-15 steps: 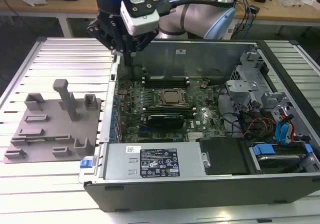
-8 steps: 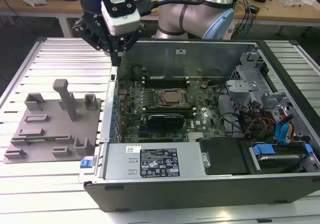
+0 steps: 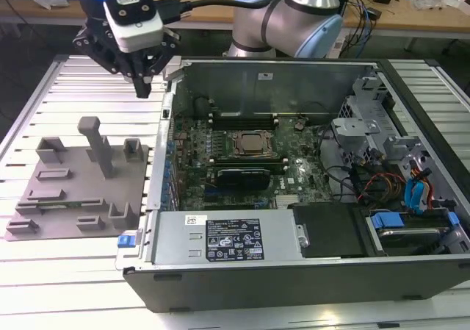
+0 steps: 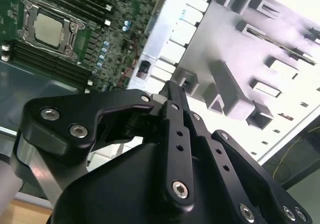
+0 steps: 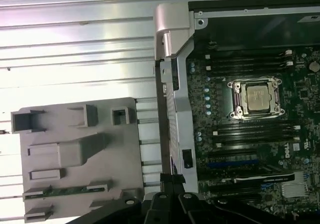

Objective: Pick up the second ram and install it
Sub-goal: 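Reach for the second ram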

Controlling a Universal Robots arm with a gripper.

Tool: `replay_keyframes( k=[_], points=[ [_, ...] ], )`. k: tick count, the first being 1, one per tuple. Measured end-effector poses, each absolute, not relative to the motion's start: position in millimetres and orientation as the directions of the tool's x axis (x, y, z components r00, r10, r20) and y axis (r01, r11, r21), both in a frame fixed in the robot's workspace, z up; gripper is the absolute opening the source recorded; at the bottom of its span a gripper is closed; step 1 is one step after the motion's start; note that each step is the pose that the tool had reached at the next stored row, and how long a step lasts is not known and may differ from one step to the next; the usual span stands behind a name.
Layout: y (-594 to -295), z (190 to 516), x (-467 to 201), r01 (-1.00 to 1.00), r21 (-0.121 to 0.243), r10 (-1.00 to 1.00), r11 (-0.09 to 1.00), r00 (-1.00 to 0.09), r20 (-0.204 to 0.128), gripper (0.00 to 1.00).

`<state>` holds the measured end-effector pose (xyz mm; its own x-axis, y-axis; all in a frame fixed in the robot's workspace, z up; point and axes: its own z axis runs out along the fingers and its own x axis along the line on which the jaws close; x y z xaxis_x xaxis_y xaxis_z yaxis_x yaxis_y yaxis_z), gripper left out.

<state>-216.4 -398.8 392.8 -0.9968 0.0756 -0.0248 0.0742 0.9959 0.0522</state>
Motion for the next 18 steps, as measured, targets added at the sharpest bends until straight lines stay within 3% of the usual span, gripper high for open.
replay_keyframes(
  k=[18],
  points=[
    [-398.4, 390.9, -280.6, 0.074, 0.052, 0.076, 0.996, -0.997, -0.025, 0.08]
  ],
)
